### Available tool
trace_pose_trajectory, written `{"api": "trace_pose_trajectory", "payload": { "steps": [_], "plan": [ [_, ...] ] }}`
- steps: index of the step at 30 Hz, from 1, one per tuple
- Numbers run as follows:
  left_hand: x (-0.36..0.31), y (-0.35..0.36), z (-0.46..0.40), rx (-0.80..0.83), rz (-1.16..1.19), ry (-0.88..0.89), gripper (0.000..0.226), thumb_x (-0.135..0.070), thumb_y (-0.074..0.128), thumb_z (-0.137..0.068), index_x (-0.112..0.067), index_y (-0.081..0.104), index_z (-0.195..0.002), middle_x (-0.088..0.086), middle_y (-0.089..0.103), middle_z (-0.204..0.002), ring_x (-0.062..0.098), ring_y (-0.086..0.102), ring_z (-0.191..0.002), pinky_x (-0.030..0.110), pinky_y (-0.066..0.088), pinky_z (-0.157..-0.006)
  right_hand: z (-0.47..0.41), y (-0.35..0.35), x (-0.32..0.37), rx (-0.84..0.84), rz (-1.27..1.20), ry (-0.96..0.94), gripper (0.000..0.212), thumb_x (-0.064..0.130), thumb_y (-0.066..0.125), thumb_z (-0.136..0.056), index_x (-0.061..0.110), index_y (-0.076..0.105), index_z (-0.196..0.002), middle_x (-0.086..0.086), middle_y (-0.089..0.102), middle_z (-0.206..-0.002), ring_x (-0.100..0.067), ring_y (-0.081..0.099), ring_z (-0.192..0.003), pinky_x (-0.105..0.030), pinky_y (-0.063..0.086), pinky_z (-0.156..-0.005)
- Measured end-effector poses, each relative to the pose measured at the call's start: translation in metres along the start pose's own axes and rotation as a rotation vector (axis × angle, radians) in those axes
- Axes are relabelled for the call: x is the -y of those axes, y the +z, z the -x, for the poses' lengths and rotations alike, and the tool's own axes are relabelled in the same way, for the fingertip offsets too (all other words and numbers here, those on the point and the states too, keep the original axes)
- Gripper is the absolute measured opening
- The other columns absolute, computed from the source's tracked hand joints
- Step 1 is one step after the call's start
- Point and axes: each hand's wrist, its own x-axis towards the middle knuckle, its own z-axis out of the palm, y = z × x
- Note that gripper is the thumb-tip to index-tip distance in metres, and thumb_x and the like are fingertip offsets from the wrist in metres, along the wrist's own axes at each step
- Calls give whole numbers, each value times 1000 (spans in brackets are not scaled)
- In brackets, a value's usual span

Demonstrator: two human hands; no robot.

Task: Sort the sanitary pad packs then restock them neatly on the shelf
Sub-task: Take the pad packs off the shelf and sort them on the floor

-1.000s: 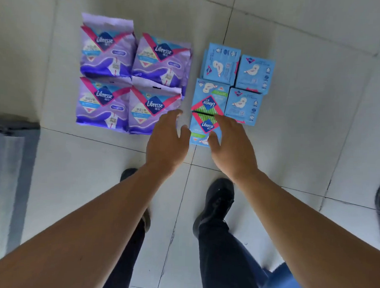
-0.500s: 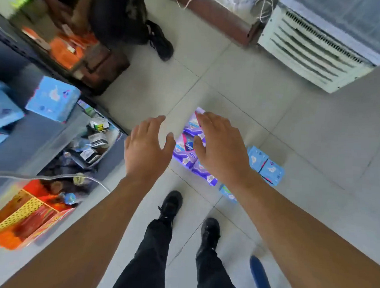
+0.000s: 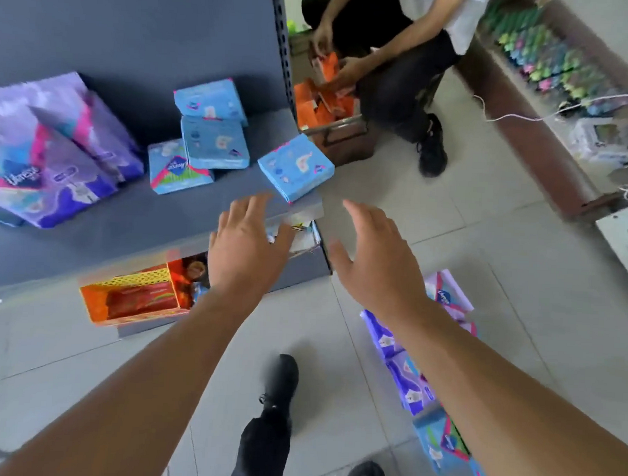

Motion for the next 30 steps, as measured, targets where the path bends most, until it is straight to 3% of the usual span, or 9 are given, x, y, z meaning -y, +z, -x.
{"api": "trace_pose_trajectory", "payload": {
  "steps": [4, 10, 13, 17, 21, 23, 25, 27, 30],
  "plan": [
    [26, 23, -57, 39, 89, -57, 50, -39, 54, -92, -29, 43, -139, -1, 46, -140, 21, 44, -127, 42, 45, -97, -66, 46, 5, 20, -86, 82, 57, 35, 55, -93, 18, 36, -145, -5, 50, -136, -25, 49, -121, -37, 45, -90],
    [53, 67, -119, 182, 156, -128, 56, -41, 57, -90, -30, 35, -141, -1, 47, -140, 20, 46, -125, 34, 41, -87, -159, 100, -13, 8, -234, 286, 52, 30, 53, -96, 13, 38, -143, -6, 50, -136, -21, 50, -122, -24, 41, -83],
    [57, 86, -134, 236, 208, -200, 55, -40, 56, -91, -24, 35, -139, 3, 53, -133, 25, 52, -117, 34, 42, -85, -184, 119, -24, 35, -254, 377, 54, 29, 49, -99, 13, 32, -147, -6, 45, -144, -18, 49, -125, -12, 37, -71],
    [57, 98, -144, 251, 266, -207, 58, -39, 55, -92, -24, 33, -143, -3, 59, -130, 24, 57, -109, 36, 50, -85, -191, 133, -29, 48, -377, 436, 40, 23, 47, -98, 13, 43, -136, -1, 54, -125, -11, 50, -95, -3, 35, -50],
    [49, 93, -143, 160, 432, -86, 67, -39, 58, -90, -28, 30, -149, -9, 49, -137, 13, 49, -122, 36, 50, -97, -178, 129, -30, -132, -573, 463, 48, 32, 37, -88, 15, 50, -131, 2, 55, -120, -6, 50, -99, 2, 36, -64],
    [42, 88, -139, 165, 514, -4, 72, -42, 60, -89, -28, 27, -151, -11, 42, -136, 0, 42, -123, 31, 47, -101, -165, 118, -38, -210, -679, 512, 53, 32, 33, -85, 22, 52, -133, 3, 55, -122, -4, 50, -101, -3, 38, -80],
    [32, 85, -133, 242, 537, 61, 76, -46, 60, -88, -28, 24, -153, -11, 37, -131, -6, 40, -119, 19, 42, -100, -150, 105, -53, -263, -778, 576, 52, 33, 32, -83, 29, 57, -128, 0, 59, -121, -6, 54, -98, -23, 44, -90],
    [19, 86, -123, 317, 488, 124, 75, -41, 63, -90, -28, 25, -152, -11, 35, -128, -3, 41, -116, 9, 37, -97, -131, 86, -66, -316, -809, 630, 46, 34, 33, -81, 33, 63, -115, -3, 61, -113, -7, 55, -86, -31, 45, -86],
    [-7, 95, -108, 264, 452, 235, 57, -28, 66, -91, -23, 44, -143, -8, 43, -120, 8, 47, -116, 17, 40, -98, -99, 53, -83, -344, -760, 666, 37, 31, 36, -78, 18, 67, -93, -10, 57, -94, -13, 49, -78, -40, 44, -79]
  ]
}}
